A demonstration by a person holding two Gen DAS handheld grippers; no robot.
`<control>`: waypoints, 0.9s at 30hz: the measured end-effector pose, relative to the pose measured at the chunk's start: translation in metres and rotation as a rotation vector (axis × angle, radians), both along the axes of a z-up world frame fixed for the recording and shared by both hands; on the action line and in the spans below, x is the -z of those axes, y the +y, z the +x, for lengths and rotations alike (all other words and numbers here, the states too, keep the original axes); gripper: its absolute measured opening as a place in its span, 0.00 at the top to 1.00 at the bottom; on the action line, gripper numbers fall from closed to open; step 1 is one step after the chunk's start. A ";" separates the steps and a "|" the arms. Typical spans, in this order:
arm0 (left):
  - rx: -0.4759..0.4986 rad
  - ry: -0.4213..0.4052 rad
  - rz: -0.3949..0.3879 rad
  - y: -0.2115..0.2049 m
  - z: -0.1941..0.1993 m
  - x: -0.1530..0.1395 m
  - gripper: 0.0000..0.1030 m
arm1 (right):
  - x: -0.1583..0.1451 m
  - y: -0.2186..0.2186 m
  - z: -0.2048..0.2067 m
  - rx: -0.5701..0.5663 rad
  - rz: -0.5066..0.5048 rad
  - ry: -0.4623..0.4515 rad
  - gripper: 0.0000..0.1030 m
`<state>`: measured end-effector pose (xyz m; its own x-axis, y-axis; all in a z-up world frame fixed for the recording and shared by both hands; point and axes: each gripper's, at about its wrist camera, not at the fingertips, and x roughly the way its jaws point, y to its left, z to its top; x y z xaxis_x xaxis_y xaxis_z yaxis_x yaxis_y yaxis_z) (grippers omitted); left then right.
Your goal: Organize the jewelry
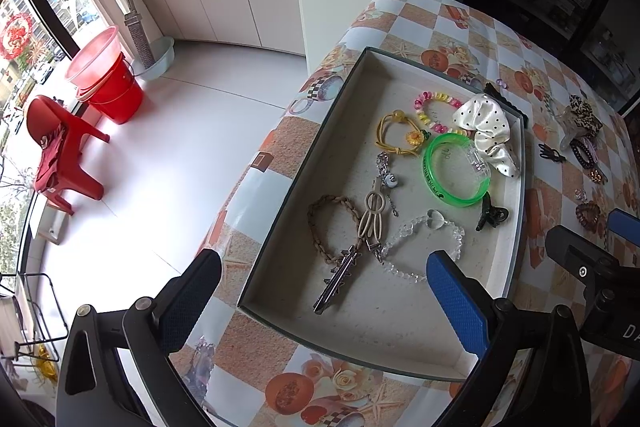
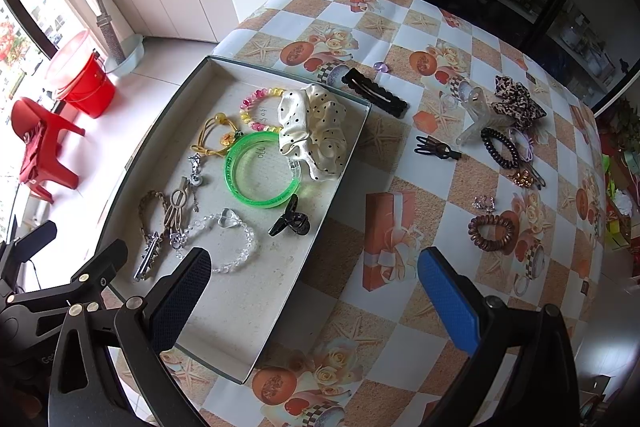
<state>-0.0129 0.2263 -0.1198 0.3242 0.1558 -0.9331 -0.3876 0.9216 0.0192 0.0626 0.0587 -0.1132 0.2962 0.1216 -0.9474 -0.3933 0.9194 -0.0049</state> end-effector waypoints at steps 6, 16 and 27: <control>0.001 0.000 0.000 0.000 0.000 0.000 0.00 | -0.001 0.000 0.000 0.001 0.001 0.000 0.00; -0.001 0.000 0.000 0.000 0.000 -0.001 0.00 | -0.001 0.000 0.000 -0.001 0.000 0.000 0.00; -0.003 0.002 0.002 0.000 0.000 0.000 0.00 | -0.001 0.000 0.000 -0.001 0.000 0.001 0.00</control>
